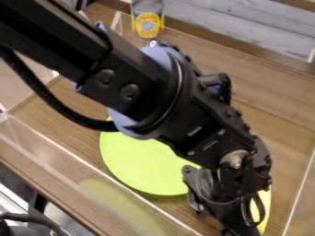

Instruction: Put the banana in the green plate

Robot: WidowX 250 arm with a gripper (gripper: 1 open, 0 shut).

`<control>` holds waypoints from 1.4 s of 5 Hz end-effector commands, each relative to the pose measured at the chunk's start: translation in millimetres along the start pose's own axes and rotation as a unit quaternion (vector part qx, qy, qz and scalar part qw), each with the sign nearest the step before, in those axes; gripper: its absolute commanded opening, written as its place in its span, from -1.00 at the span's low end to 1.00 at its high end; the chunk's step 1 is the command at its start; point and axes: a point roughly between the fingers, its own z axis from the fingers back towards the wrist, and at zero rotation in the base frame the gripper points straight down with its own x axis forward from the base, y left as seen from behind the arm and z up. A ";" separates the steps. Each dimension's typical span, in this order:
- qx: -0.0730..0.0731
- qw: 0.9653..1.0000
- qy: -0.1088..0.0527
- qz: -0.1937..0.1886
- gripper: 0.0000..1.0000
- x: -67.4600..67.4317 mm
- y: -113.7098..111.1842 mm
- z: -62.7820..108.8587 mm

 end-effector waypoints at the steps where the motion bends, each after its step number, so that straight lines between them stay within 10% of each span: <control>1: -0.002 1.000 -0.010 0.002 -1.00 5.6 0.9 1.7; 7: -0.005 1.000 0.002 0.008 -1.00 10.6 3.3 12.2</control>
